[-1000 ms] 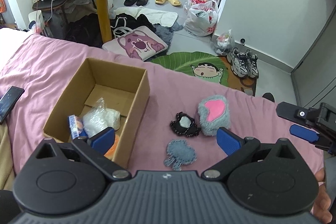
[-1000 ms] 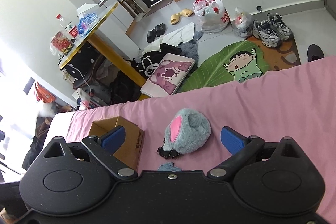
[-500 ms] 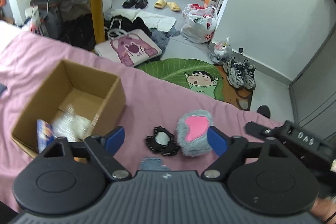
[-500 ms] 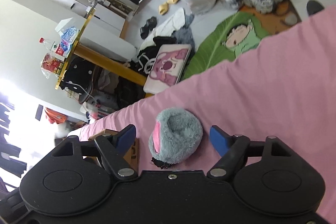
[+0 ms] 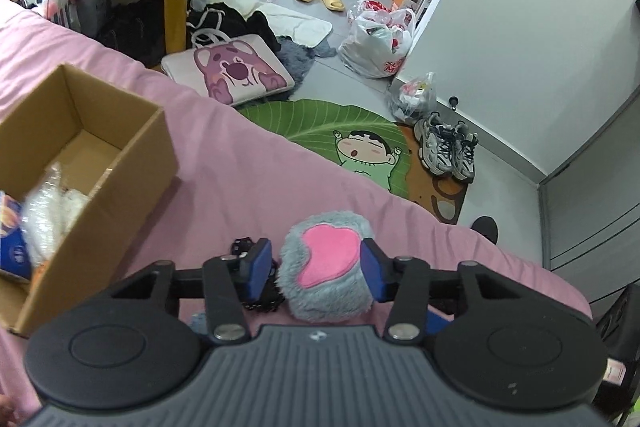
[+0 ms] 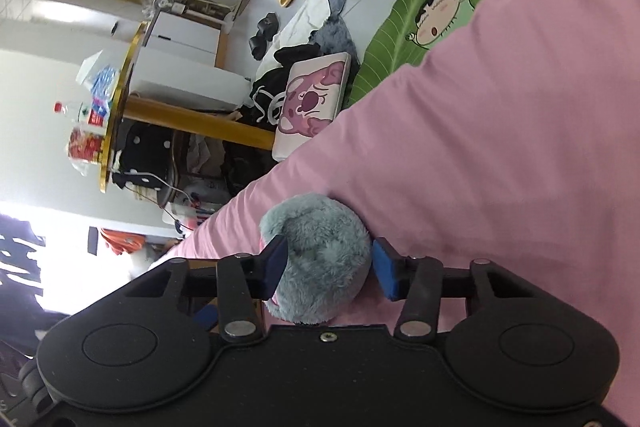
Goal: Organize soft objects
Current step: 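Close right gripper on grey plush while left tool hovers over it, then carry grey plush with right tool over the cardboard box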
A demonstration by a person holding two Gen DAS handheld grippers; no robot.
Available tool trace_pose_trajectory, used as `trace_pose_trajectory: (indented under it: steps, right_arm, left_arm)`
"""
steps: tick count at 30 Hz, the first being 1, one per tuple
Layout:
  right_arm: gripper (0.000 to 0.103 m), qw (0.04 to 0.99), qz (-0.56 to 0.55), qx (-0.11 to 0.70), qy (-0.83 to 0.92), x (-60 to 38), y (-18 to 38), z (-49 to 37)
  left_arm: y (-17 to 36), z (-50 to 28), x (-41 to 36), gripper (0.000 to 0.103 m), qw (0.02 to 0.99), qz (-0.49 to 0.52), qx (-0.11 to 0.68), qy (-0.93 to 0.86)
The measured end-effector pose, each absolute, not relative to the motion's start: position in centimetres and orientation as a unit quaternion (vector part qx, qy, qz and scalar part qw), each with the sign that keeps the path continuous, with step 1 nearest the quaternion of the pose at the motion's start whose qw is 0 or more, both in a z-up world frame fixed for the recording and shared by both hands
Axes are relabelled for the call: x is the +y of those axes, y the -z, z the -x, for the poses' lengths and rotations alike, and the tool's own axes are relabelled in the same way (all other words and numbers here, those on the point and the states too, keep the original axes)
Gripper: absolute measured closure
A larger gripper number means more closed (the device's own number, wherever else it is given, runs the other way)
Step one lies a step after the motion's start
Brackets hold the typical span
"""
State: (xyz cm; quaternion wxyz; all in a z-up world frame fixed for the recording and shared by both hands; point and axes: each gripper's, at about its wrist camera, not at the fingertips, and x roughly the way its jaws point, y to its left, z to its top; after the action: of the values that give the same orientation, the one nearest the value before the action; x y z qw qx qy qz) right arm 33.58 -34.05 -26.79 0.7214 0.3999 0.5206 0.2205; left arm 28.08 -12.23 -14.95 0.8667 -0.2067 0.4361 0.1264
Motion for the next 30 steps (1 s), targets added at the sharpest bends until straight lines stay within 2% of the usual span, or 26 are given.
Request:
trace_pose_trajectory:
  steps: [6,15,19,22,30]
  right_arm:
    - [0.060,0.706,-0.419,0.530,-0.212,-34.3,28.0,-33.7]
    - [0.061,0.697,-0.421,0.542,-0.207,-33.5,28.8,-33.6]
    - [0.061,0.699,-0.410,0.541,-0.226,-32.7,28.3,-33.5]
    - [0.061,0.699,-0.402,0.540,-0.240,-32.0,27.9,-33.6]
    - [0.061,0.711,-0.372,0.542,-0.248,-30.9,27.1,-33.5]
  left_arm:
    - [16.2,-29.5,-13.0,0.057,0.864,0.215,0.439,-0.115]
    - [19.2,-30.0,-12.1,0.057,0.845,0.216,0.467,-0.145]
    - [20.1,-29.4,-10.2,0.071,0.834,0.249,0.468,-0.155]
    - [20.1,-28.9,-9.2,0.078,0.833,0.273,0.457,-0.152]
    - [20.0,-27.9,-9.0,0.081,0.830,0.297,0.456,-0.123]
